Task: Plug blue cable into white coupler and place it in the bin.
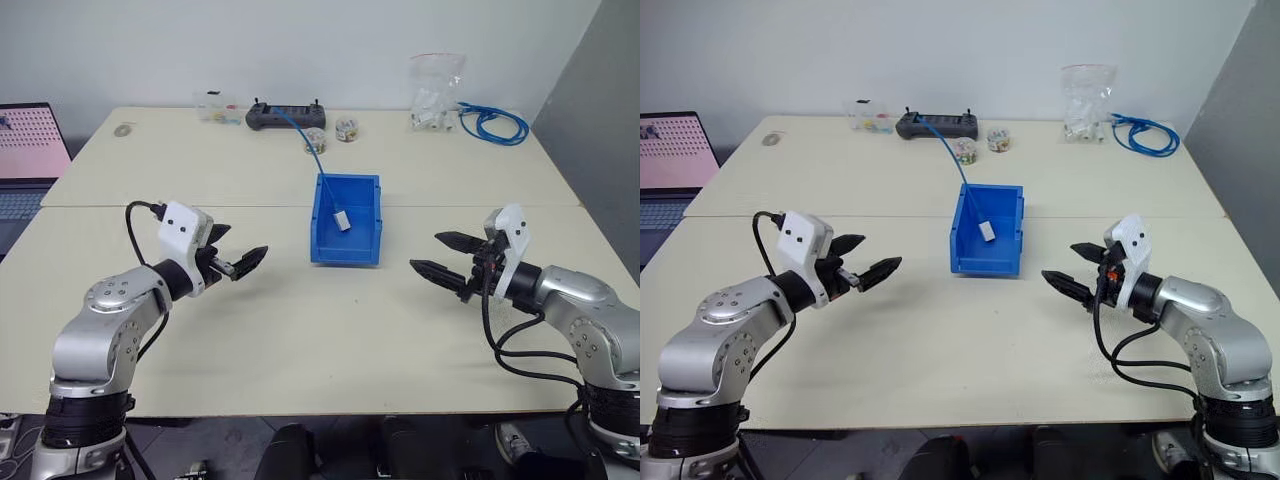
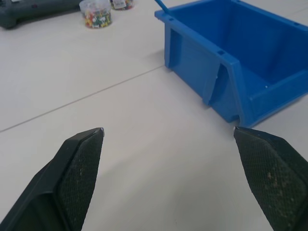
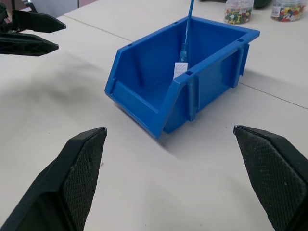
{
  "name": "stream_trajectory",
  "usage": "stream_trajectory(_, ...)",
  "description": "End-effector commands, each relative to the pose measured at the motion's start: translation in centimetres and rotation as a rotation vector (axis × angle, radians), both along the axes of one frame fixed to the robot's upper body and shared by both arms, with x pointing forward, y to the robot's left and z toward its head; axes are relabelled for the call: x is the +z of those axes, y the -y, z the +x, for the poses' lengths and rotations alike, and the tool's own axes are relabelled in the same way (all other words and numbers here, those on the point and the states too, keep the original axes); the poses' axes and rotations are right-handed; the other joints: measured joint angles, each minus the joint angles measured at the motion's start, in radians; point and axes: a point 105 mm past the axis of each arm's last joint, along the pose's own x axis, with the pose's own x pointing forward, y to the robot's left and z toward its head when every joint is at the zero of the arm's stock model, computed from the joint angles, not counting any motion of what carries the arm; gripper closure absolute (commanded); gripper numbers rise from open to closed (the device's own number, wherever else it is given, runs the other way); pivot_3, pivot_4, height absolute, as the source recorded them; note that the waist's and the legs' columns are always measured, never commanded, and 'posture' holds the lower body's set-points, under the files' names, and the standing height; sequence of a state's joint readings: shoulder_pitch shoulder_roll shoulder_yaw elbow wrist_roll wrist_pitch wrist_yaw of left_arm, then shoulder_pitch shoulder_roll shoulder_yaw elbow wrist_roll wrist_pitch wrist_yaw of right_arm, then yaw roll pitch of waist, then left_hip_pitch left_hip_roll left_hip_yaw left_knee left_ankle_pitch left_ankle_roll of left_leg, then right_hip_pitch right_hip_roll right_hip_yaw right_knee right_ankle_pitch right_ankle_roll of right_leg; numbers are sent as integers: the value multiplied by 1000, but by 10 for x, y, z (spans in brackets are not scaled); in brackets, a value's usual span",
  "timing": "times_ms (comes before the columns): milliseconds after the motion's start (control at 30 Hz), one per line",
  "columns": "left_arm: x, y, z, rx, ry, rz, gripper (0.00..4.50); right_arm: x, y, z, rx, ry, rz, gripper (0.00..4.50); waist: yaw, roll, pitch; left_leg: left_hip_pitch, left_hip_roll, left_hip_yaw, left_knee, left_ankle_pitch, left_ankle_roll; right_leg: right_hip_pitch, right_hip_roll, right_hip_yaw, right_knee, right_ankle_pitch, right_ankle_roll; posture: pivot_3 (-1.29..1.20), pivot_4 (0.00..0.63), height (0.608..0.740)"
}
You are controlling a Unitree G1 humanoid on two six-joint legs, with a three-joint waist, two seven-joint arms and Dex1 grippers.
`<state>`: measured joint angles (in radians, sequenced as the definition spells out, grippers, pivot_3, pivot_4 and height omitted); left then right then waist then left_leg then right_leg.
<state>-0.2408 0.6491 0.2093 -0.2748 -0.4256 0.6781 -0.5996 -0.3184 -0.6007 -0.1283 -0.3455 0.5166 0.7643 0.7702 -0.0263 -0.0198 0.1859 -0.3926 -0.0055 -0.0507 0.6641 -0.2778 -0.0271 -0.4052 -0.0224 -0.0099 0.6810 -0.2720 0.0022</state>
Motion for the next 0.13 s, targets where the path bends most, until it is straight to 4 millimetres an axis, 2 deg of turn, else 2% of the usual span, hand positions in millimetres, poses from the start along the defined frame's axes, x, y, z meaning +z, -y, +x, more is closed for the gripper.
stream_trajectory(33, 14, 2, -3, -9, 58, 15, 0, 11, -4, 3, 39, 64, -15, 15, 1, 0, 0, 0, 0, 0, 0, 0, 0, 0, 0, 0, 0, 0, 0, 0, 150, 740)
stream_trajectory(133, 14, 5, -3, -16, 56, -17, 0, 12, -5, 7, 48, 71, -18, 15, 1, 0, 0, 0, 0, 0, 0, 0, 0, 0, 0, 0, 0, 0, 0, 0, 150, 740)
